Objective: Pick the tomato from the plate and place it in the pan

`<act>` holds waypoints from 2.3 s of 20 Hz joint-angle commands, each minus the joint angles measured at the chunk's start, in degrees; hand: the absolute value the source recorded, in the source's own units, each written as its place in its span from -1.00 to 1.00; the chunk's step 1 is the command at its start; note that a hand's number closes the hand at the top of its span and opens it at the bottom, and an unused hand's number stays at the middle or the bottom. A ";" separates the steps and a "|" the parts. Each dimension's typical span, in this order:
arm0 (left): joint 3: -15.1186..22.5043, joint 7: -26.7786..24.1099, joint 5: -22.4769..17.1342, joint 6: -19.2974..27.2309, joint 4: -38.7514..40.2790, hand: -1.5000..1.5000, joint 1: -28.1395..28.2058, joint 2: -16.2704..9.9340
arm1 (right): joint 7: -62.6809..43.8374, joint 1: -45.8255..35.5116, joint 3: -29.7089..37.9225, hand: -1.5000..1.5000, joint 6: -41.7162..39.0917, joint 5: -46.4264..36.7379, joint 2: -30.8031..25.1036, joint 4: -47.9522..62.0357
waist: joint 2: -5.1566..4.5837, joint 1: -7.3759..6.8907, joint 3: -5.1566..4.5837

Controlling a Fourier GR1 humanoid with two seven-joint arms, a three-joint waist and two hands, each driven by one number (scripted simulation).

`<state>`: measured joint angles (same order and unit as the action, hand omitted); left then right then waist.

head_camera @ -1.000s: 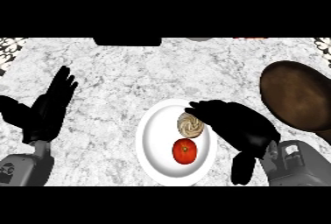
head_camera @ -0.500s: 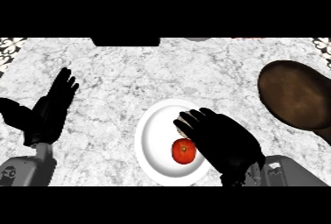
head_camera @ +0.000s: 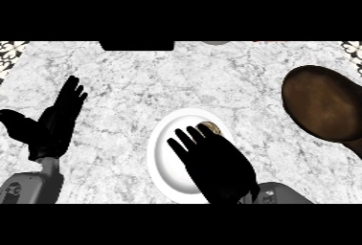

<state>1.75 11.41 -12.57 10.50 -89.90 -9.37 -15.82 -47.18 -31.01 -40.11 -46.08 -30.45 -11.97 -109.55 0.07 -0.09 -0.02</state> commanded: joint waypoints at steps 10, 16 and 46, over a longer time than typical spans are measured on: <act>-2.70 -0.30 0.71 -3.65 -2.15 0.00 3.62 0.58 | 2.69 3.34 -1.29 -1.00 0.87 -13.36 5.57 10.28 | -0.05 -0.14 0.02; -1.97 1.67 3.23 -1.76 -2.06 0.00 1.30 3.27 | 10.00 3.19 1.14 -1.00 1.93 -17.70 5.51 17.30 | -0.06 -0.09 0.03; -5.39 2.75 6.36 -4.83 -2.61 0.00 -0.02 5.80 | 29.96 3.88 1.74 1.00 18.28 -27.66 11.94 36.40 | -0.06 -0.17 0.03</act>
<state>-3.66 13.44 -7.12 5.27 -91.12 -9.70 -10.46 -17.40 -28.54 -37.85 -29.39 -58.43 -0.40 -74.22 0.41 -0.34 -0.03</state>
